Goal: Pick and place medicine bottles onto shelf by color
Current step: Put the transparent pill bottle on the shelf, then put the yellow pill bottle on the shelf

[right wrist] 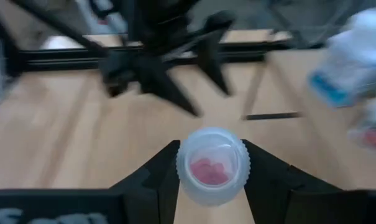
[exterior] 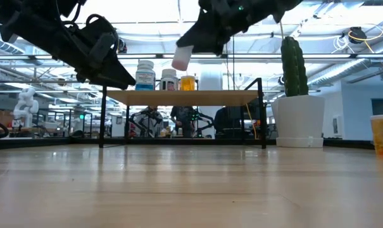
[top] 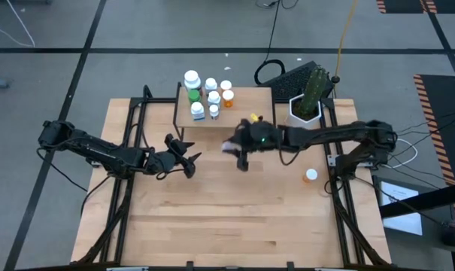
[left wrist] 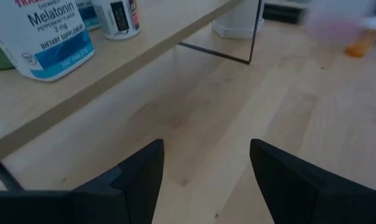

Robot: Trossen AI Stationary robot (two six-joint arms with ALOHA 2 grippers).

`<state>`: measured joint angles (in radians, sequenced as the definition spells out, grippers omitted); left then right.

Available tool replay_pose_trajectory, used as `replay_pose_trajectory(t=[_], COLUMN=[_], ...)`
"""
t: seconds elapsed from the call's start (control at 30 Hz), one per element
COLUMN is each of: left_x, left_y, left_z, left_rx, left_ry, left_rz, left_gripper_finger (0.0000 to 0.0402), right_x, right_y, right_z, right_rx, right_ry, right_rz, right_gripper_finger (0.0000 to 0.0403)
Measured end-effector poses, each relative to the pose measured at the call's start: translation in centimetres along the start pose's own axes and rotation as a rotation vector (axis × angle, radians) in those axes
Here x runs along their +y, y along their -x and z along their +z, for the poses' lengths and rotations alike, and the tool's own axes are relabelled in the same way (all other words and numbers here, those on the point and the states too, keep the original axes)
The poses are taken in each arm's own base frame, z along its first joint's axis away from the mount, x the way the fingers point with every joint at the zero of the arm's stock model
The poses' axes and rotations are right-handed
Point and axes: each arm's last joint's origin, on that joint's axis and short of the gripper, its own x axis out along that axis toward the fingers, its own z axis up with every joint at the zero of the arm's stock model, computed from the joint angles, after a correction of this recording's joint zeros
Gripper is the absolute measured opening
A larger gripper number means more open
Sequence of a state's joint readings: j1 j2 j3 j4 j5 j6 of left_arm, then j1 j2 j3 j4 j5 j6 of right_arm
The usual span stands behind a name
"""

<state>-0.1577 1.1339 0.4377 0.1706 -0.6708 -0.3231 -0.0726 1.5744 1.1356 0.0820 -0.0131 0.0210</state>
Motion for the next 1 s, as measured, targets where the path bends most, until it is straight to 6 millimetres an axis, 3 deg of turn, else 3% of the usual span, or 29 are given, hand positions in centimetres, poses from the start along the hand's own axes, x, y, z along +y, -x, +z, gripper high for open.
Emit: replay_pose_trajectory(t=[0.23,0.47,0.67,1.0], left_x=[-0.1,-0.1,-0.1,-0.1], left_y=[0.0,0.0,0.0,0.0], left_z=[0.3,0.4,0.3,0.2], left_rx=[-0.024,-0.038,-0.030,-0.020], left_ry=[0.007,-0.013,-0.031,-0.047], left_rz=[-0.008,-0.010,-0.008,-0.004], left_gripper_finger=[0.0241,0.0241,0.0241,0.0241], right_x=[-6.6,-11.8,-13.3,-13.4], right_y=[1.5,0.2,-1.6,-0.9], right_z=[2.5,2.9,1.7,2.1], right_rx=[0.022,0.085,0.130,0.117], right_ry=[0.025,-0.089,-0.119,-0.120], right_rz=[-0.279,-0.261,-0.261,-0.264], right_gripper_finger=[0.0141,0.0142,0.0150,0.0208])
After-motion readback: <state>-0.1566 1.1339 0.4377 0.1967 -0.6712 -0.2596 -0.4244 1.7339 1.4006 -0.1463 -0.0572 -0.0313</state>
